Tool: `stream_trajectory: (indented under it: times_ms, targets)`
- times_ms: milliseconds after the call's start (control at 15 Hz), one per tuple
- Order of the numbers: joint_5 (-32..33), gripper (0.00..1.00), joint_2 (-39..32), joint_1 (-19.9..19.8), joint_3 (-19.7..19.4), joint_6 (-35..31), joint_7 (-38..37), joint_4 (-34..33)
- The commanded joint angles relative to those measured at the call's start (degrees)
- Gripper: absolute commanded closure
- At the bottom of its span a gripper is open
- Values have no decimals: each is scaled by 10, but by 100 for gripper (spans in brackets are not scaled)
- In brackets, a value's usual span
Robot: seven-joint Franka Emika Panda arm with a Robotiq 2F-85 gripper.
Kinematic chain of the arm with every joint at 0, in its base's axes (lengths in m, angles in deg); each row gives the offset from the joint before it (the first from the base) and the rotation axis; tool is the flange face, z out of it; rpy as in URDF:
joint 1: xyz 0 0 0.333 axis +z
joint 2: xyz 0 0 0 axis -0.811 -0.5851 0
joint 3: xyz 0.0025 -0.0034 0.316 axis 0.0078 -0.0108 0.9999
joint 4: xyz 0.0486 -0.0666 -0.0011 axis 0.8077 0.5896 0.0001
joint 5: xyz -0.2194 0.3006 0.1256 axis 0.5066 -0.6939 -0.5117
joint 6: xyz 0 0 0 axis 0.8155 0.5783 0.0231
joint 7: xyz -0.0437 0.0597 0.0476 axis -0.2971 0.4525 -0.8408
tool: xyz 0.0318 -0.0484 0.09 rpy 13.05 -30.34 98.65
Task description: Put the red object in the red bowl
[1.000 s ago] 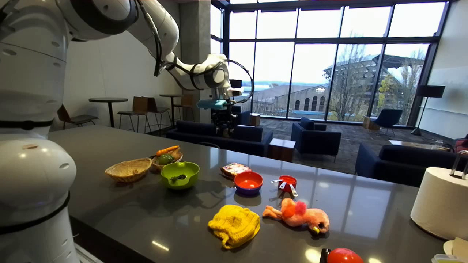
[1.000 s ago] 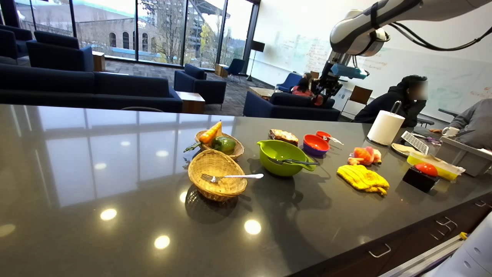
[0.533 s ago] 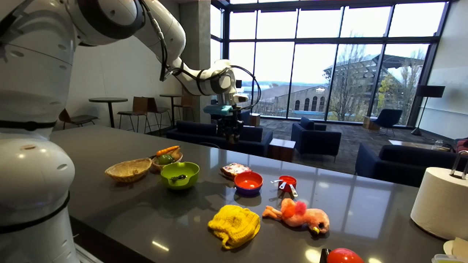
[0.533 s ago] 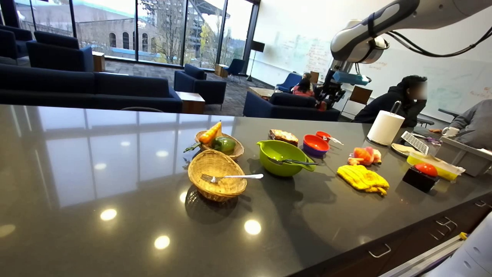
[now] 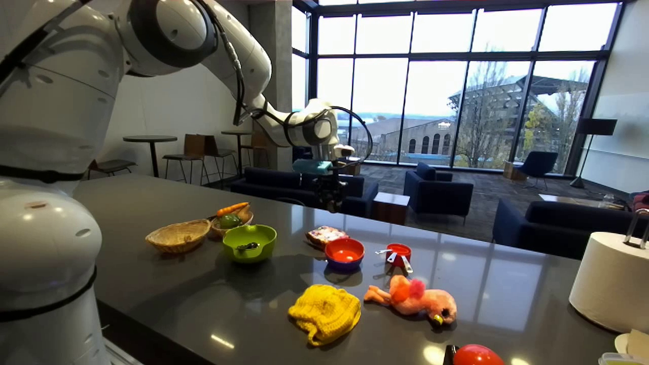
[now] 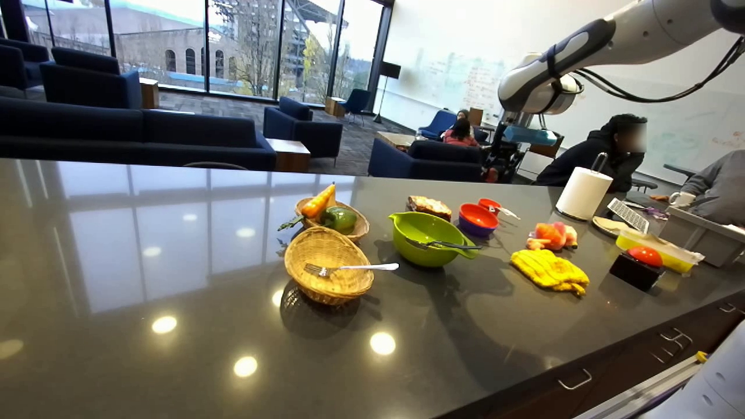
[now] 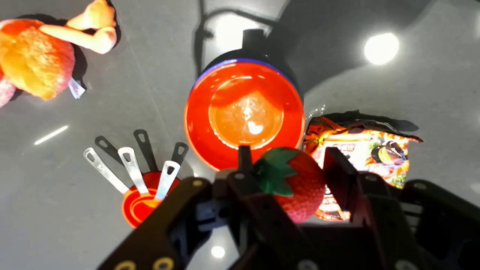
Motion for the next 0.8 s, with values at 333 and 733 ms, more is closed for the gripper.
stream_trajectory:
  times_ms: [333, 733]
  targets:
    - [-25, 74, -55, -17, 2, 3, 8, -40]
    - [-39, 74, -82, -23, 1, 7, 7, -53]
